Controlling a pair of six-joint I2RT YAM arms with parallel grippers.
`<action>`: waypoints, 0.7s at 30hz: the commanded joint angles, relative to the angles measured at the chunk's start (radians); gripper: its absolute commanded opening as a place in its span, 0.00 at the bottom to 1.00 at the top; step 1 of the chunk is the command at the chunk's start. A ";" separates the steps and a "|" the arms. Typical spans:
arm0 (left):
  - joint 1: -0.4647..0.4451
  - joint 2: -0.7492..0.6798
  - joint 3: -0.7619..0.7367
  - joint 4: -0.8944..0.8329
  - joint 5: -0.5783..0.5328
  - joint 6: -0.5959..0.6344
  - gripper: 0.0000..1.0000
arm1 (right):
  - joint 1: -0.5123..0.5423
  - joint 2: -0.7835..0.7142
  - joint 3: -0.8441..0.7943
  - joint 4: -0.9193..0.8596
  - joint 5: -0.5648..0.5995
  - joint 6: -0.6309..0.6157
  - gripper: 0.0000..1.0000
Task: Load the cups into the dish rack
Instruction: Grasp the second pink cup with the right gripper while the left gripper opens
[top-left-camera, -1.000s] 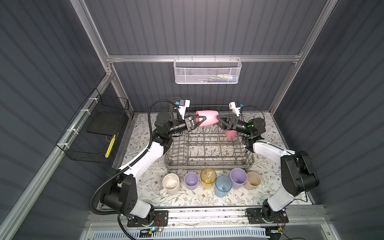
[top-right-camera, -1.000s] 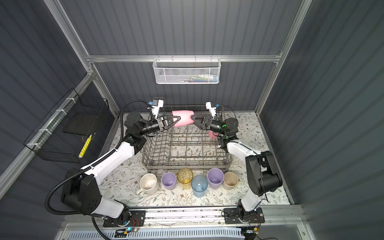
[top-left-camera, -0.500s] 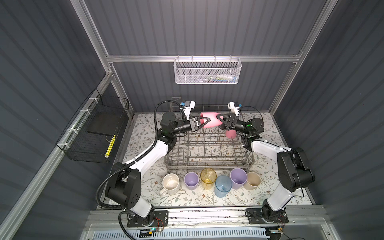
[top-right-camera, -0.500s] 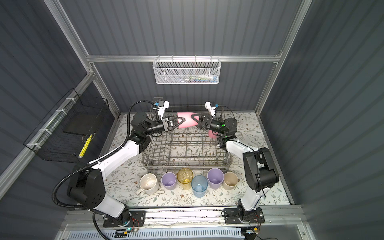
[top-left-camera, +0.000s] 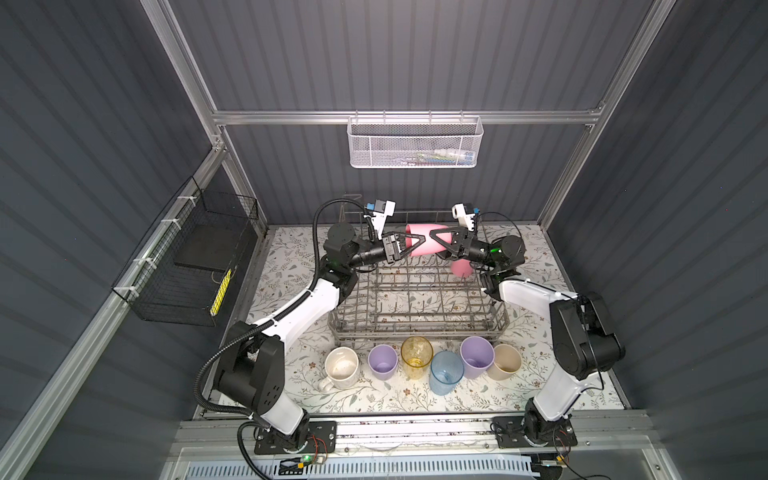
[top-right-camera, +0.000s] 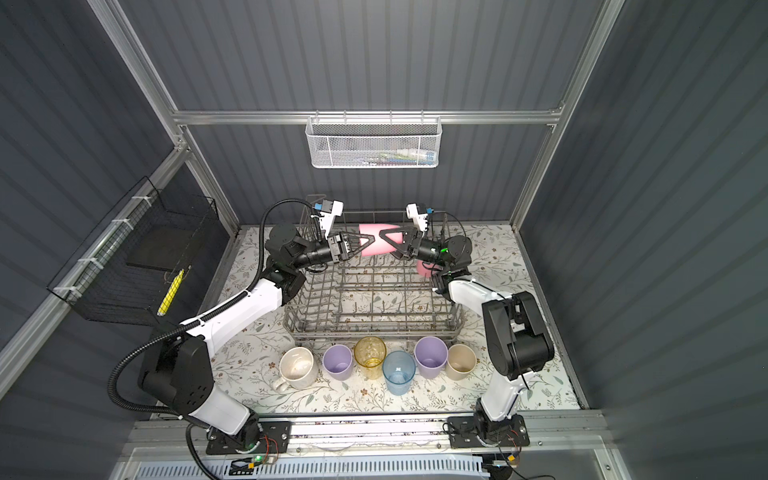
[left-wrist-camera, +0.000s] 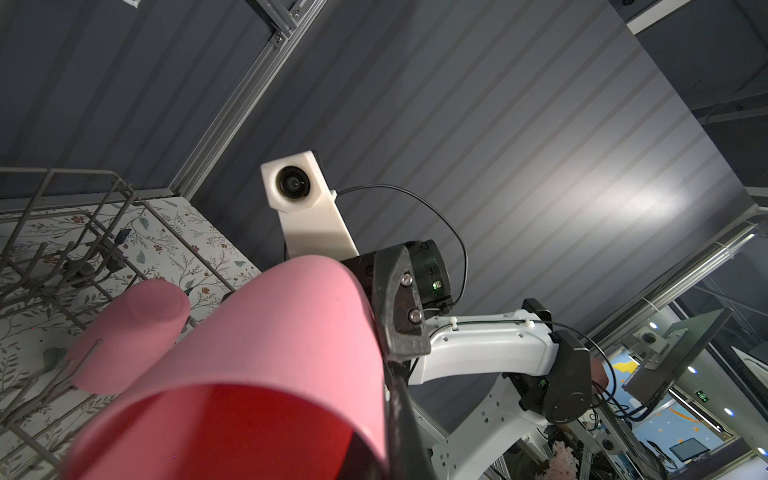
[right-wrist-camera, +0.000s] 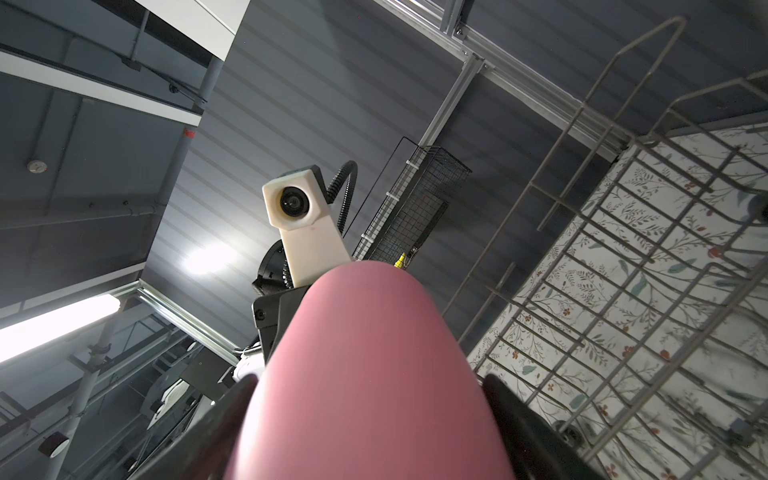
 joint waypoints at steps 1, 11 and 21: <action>-0.007 0.016 0.029 0.019 0.016 -0.008 0.00 | 0.008 0.014 0.030 0.067 -0.023 0.020 0.72; -0.007 -0.018 0.016 -0.015 0.004 0.029 0.19 | -0.010 0.007 0.018 0.085 -0.017 0.036 0.50; -0.007 -0.084 -0.020 -0.039 -0.030 0.074 0.40 | -0.061 -0.055 -0.031 0.021 -0.027 -0.018 0.48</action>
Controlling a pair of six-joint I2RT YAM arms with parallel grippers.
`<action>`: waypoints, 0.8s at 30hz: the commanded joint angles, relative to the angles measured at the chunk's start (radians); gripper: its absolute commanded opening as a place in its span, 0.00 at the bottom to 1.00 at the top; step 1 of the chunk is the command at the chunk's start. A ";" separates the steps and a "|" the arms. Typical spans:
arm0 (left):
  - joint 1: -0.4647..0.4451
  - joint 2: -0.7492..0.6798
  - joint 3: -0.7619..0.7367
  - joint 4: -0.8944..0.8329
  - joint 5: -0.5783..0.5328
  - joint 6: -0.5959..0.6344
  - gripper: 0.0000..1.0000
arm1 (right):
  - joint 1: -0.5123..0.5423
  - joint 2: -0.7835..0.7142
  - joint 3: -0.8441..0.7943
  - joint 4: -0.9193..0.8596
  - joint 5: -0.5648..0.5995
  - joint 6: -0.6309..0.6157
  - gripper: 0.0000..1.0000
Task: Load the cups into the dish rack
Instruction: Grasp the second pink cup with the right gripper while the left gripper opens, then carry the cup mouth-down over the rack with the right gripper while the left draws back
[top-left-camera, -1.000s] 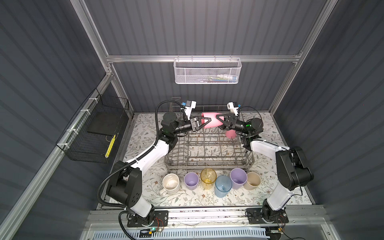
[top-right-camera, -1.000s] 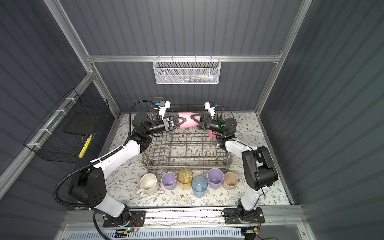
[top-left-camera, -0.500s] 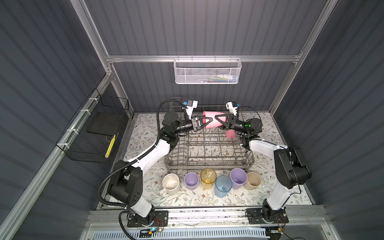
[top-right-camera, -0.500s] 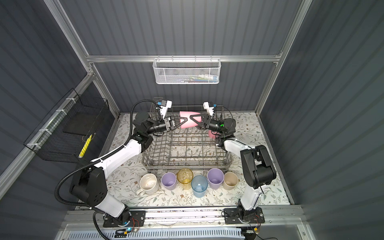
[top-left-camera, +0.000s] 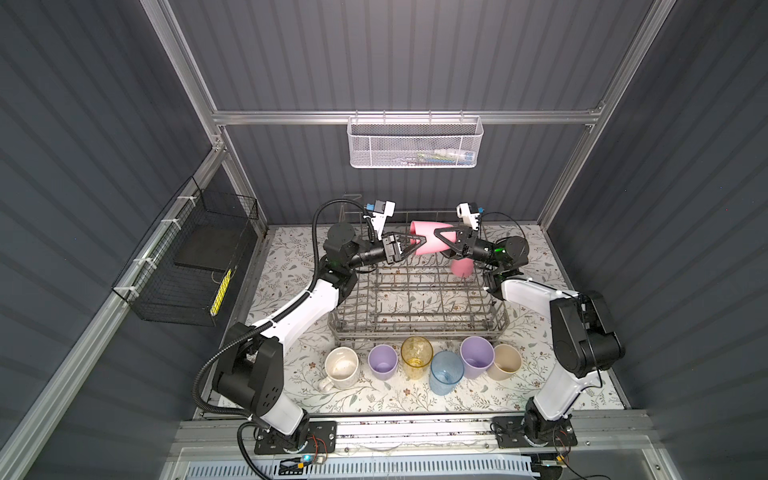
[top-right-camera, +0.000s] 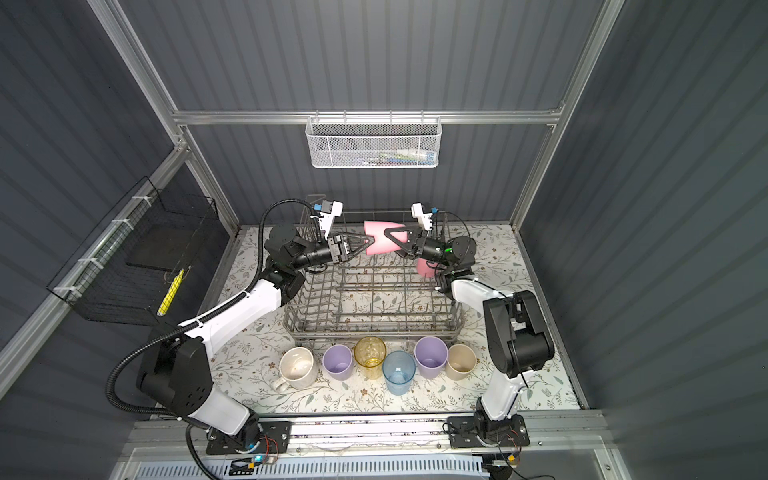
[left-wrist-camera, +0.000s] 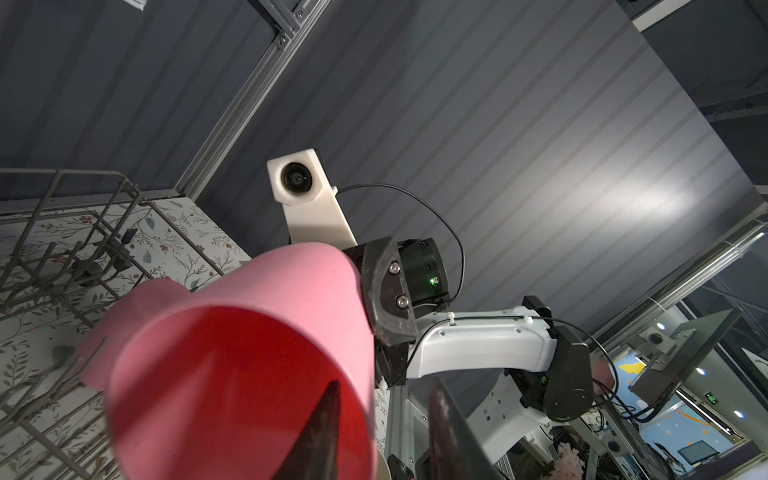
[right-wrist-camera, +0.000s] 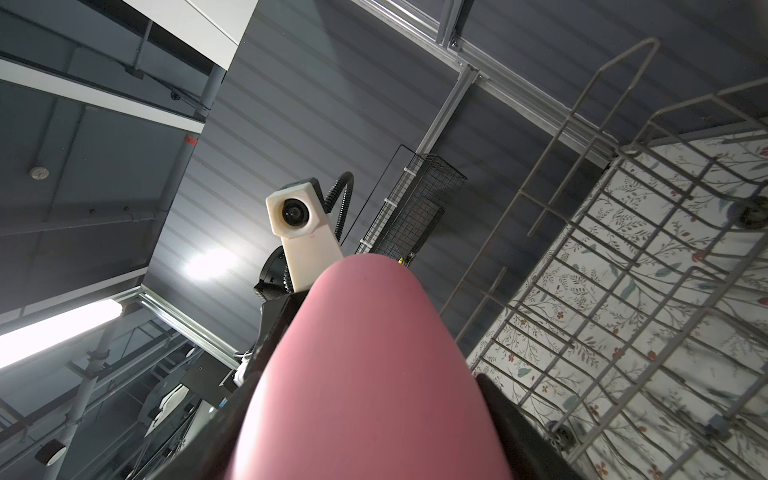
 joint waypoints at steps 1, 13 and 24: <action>-0.006 -0.064 -0.009 -0.034 -0.026 0.061 0.42 | -0.023 -0.062 -0.022 -0.019 -0.018 -0.049 0.48; -0.004 -0.206 -0.017 -0.291 -0.145 0.270 0.51 | -0.147 -0.247 -0.123 -0.362 -0.044 -0.262 0.48; -0.004 -0.253 -0.022 -0.412 -0.197 0.374 0.52 | -0.148 -0.501 0.110 -1.694 0.392 -1.185 0.49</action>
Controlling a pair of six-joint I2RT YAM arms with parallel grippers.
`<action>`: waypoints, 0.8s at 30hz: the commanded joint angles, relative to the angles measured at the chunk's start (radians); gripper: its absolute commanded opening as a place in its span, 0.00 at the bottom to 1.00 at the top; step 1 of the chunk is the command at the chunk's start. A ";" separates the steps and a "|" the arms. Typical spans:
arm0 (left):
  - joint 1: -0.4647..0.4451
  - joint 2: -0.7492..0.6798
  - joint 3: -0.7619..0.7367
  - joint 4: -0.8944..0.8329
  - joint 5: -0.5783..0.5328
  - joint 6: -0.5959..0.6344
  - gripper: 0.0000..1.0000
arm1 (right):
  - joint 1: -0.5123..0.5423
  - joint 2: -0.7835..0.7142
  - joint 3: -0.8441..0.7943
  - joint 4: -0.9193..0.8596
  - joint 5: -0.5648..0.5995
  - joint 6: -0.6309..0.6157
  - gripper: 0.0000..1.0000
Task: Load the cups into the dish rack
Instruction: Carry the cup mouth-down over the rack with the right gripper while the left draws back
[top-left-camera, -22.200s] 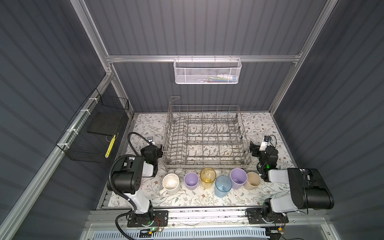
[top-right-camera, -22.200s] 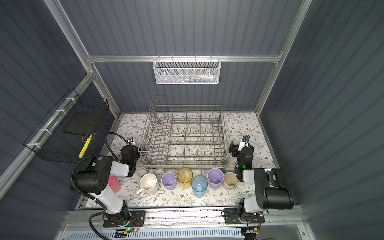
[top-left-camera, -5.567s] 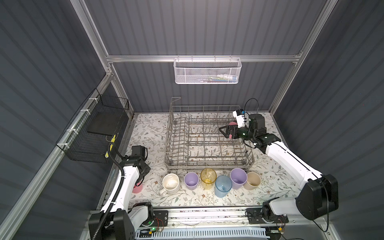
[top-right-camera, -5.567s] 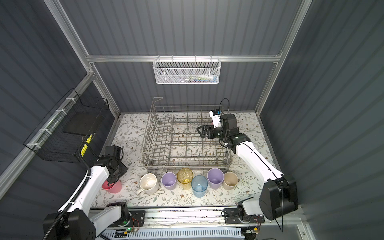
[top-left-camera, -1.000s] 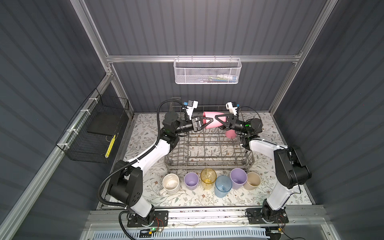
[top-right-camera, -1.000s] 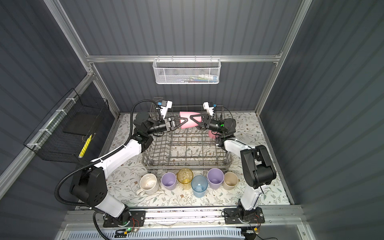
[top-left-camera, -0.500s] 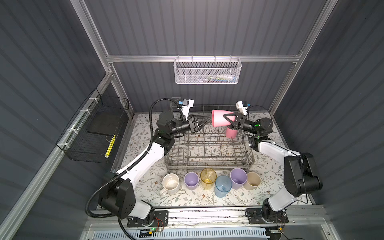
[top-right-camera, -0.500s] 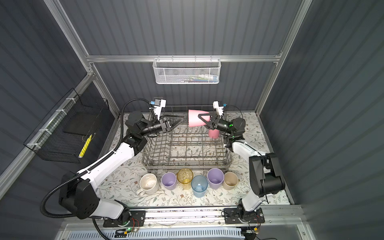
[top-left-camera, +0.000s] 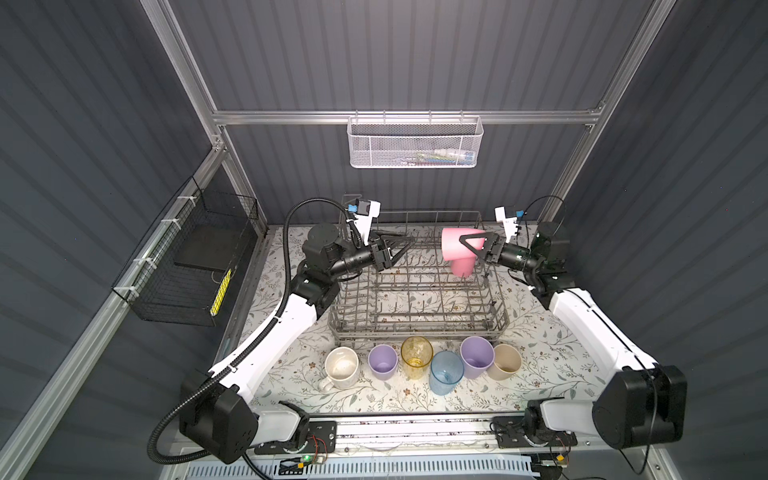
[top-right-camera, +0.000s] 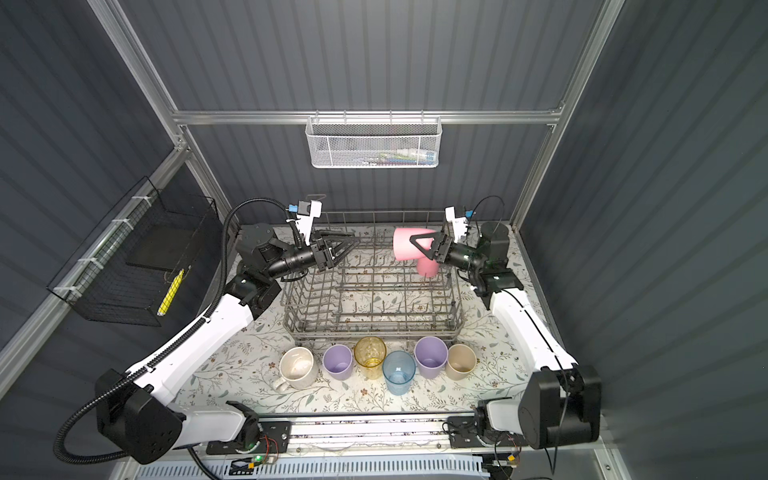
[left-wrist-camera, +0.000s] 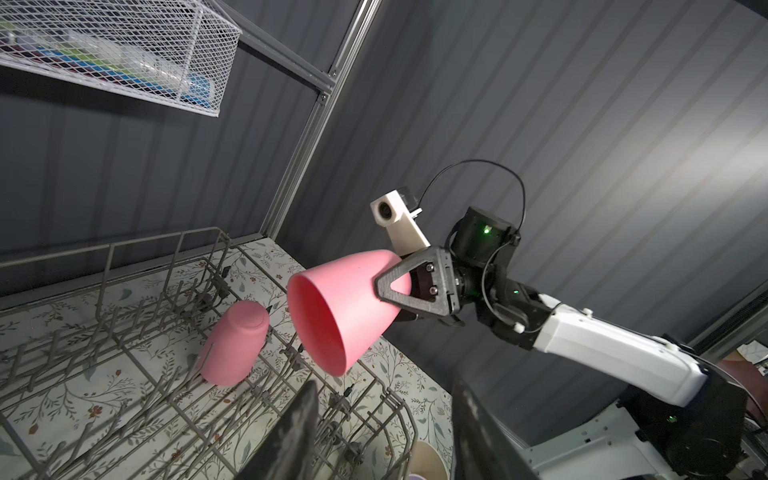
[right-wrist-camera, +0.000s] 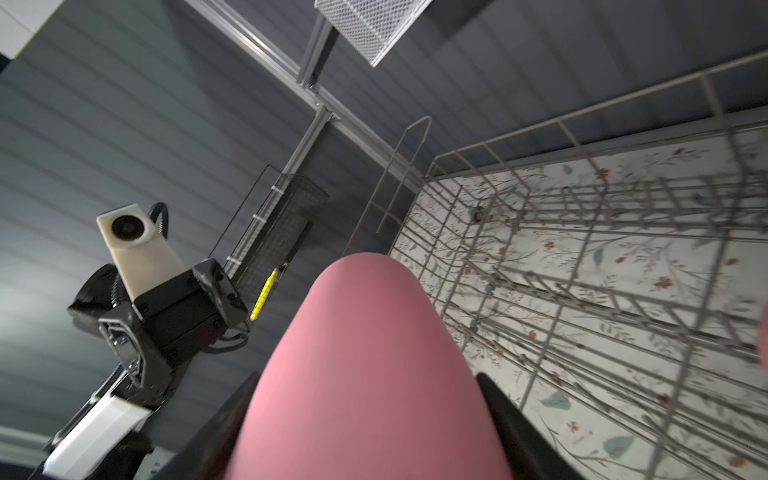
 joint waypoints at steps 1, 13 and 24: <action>-0.004 -0.014 -0.015 -0.045 -0.020 0.054 0.52 | 0.003 -0.043 0.068 -0.448 0.219 -0.327 0.49; -0.003 0.027 -0.015 -0.055 -0.026 0.070 0.51 | 0.072 0.006 0.163 -0.625 0.530 -0.449 0.50; -0.002 0.024 -0.029 -0.088 -0.043 0.096 0.50 | 0.096 0.096 0.215 -0.688 0.672 -0.486 0.52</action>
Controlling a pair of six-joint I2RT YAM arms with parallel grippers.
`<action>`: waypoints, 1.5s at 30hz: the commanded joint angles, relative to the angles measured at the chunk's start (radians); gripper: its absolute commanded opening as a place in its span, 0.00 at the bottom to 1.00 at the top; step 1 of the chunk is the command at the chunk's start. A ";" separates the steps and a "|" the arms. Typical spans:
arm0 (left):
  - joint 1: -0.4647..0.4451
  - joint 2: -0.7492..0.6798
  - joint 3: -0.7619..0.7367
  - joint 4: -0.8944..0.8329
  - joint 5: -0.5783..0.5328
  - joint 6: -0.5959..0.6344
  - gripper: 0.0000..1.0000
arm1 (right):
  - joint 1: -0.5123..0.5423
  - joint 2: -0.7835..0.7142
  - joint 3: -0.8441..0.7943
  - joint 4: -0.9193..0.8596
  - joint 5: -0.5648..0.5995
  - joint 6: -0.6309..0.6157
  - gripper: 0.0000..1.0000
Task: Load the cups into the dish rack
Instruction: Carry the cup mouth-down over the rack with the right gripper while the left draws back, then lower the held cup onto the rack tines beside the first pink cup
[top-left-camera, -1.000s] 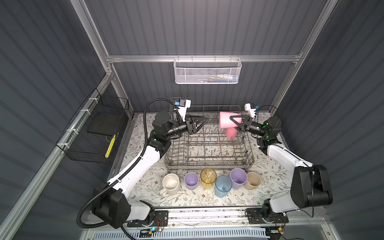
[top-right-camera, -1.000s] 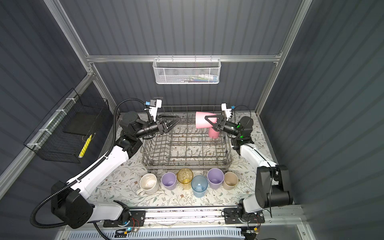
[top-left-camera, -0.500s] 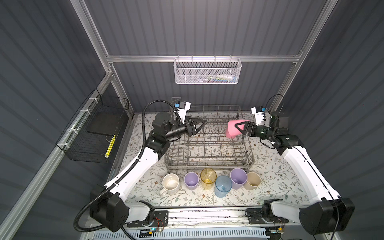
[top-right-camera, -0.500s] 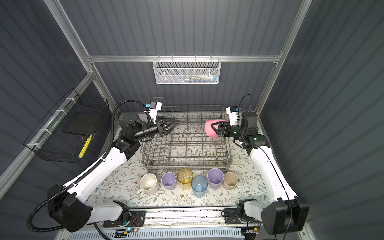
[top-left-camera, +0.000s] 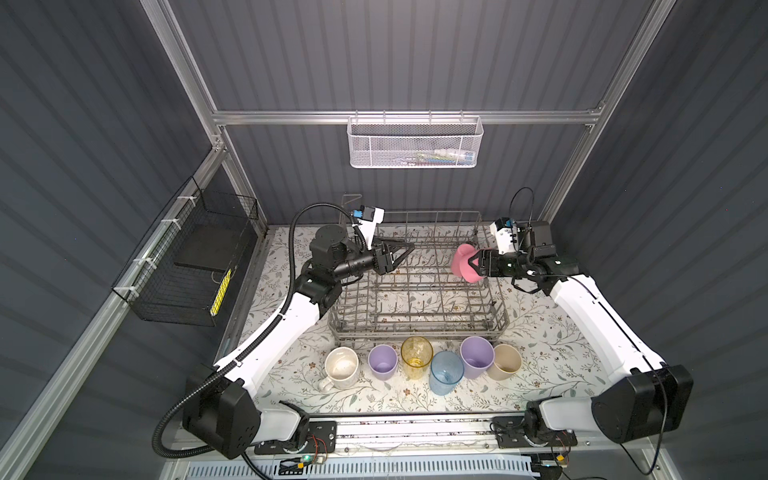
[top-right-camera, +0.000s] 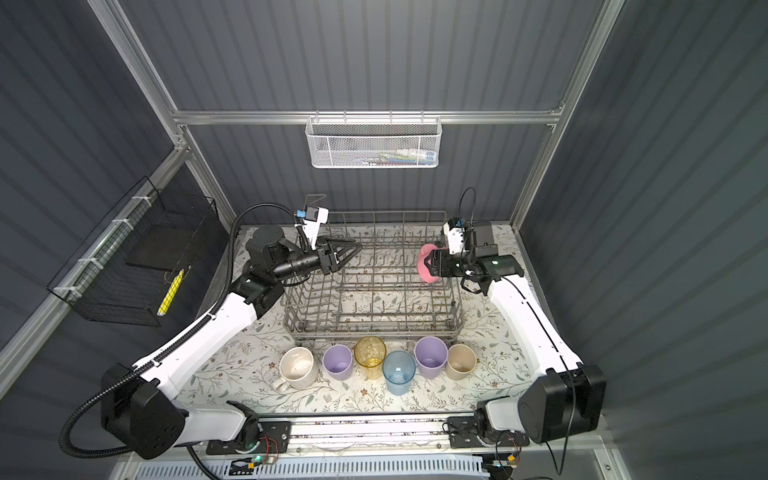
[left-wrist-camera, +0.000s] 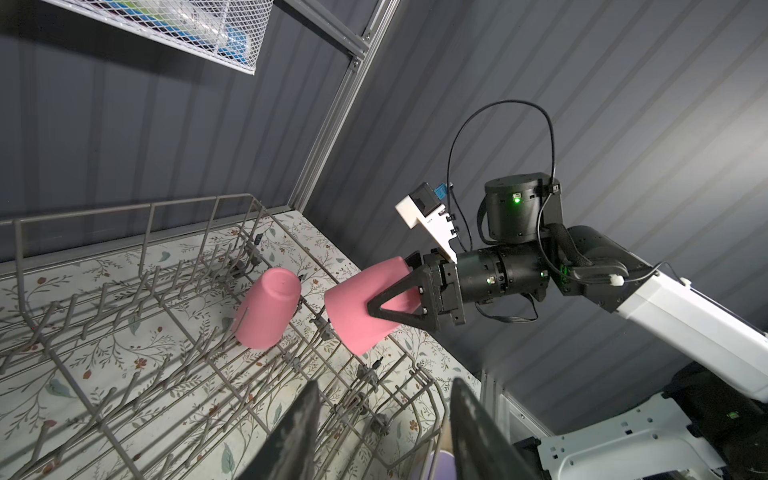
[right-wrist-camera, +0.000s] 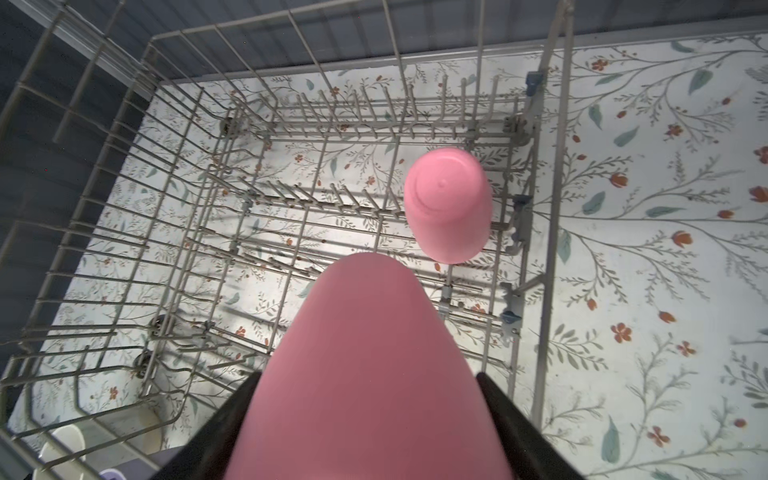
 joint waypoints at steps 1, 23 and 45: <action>-0.003 -0.003 -0.012 -0.014 -0.010 0.030 0.50 | 0.010 0.019 0.029 -0.038 0.054 -0.030 0.53; -0.002 -0.026 -0.042 -0.038 -0.024 0.060 0.50 | 0.156 0.272 0.332 -0.103 0.097 -0.057 0.54; 0.001 -0.108 -0.113 -0.064 -0.039 0.094 0.49 | 0.231 0.593 0.666 -0.218 0.201 -0.100 0.58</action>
